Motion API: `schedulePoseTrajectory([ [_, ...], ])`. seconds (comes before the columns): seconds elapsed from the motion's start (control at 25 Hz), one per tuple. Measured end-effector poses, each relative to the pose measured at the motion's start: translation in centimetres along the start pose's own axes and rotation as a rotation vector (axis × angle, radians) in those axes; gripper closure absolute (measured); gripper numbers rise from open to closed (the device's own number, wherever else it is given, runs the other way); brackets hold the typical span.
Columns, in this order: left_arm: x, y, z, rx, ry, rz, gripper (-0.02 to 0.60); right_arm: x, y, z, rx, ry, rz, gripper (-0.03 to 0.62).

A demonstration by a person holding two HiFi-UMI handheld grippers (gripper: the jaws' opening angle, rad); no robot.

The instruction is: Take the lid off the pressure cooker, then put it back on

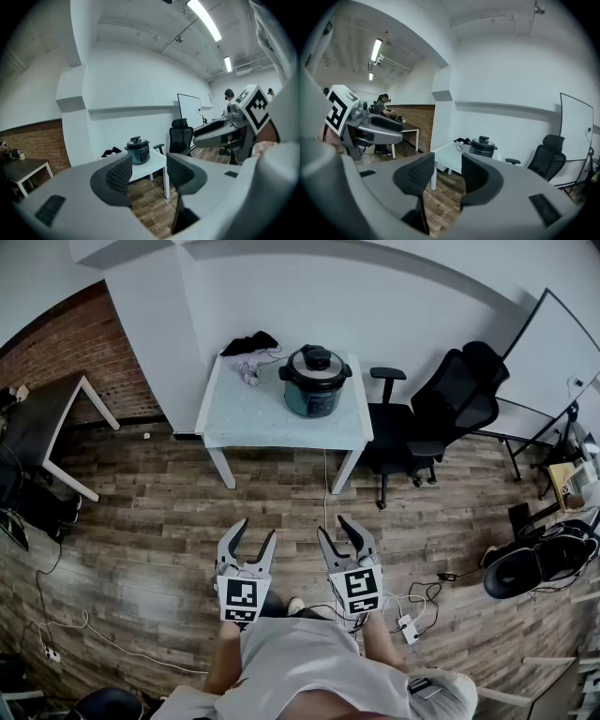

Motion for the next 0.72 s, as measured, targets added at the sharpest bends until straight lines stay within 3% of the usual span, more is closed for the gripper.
schedulePoseTrajectory([
  [0.36,2.6,0.2,-1.8,0.009,0.000,0.018,0.357,2.3,0.8,0.7,0.019,-0.014,0.027,0.405],
  [0.72,6.8,-0.2,-7.2,0.014,-0.049,0.047,0.357,8.3,2.0,0.3,0.012,-0.059,0.018,0.405],
])
Point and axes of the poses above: the fingertips, and each gripper's own axes: x forward along the fingers, z to its right, y out of its top, the point moved 7 cm from there along -x, backward along the fingers, and after that the axes turned 2 degrees about z, right-handed, at the moved point
